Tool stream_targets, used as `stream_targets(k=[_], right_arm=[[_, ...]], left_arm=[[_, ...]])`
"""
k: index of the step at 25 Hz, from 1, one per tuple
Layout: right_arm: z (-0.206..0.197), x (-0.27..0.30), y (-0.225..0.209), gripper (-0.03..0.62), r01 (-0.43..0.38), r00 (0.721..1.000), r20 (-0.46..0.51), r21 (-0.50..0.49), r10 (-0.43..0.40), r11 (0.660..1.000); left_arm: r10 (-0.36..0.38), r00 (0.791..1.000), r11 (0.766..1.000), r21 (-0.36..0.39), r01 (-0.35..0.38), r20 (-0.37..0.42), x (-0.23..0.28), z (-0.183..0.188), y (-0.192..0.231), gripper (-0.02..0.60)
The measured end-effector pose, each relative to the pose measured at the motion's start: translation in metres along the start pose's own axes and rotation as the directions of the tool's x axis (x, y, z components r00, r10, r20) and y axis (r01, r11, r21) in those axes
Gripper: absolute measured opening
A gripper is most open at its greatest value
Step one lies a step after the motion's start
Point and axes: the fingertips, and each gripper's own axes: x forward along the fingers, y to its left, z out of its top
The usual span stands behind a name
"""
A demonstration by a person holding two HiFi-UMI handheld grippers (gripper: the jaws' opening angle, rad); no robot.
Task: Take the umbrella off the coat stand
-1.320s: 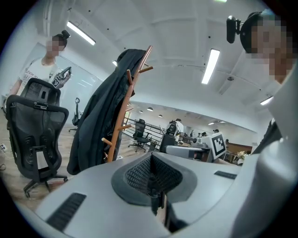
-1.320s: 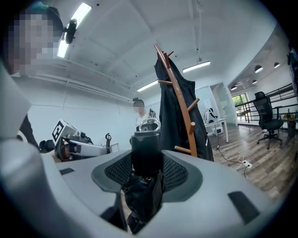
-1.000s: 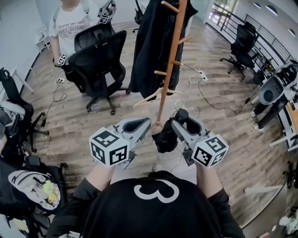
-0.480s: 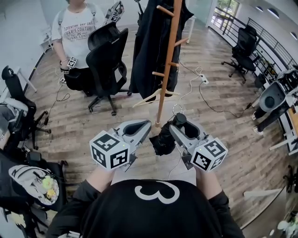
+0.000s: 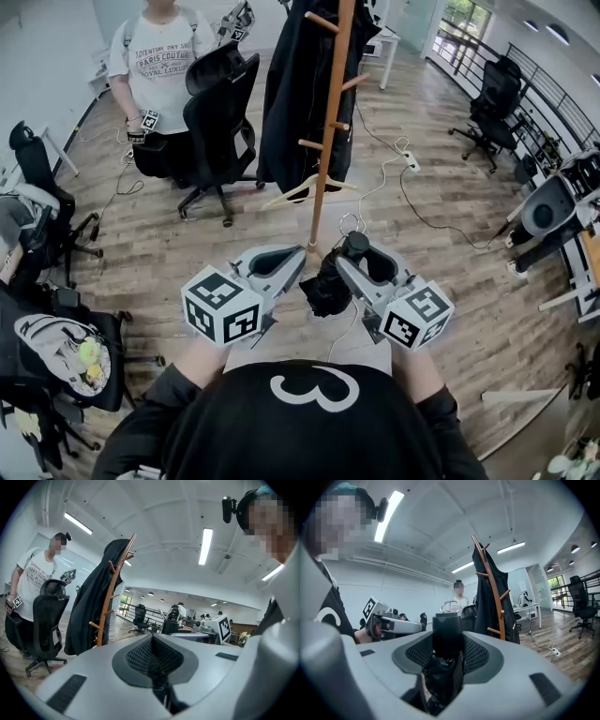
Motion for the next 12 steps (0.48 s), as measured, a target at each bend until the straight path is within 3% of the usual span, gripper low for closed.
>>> stream_targets(k=[12], right_arm=[[0.005,-0.038,0.003,0.204,-0.042,0.999,0.018,-0.01,0.043,0.999]], left_arm=[[0.039,0.999,0.998,0.044,-0.039,0.007,0.003,0.004,-0.044,0.015]])
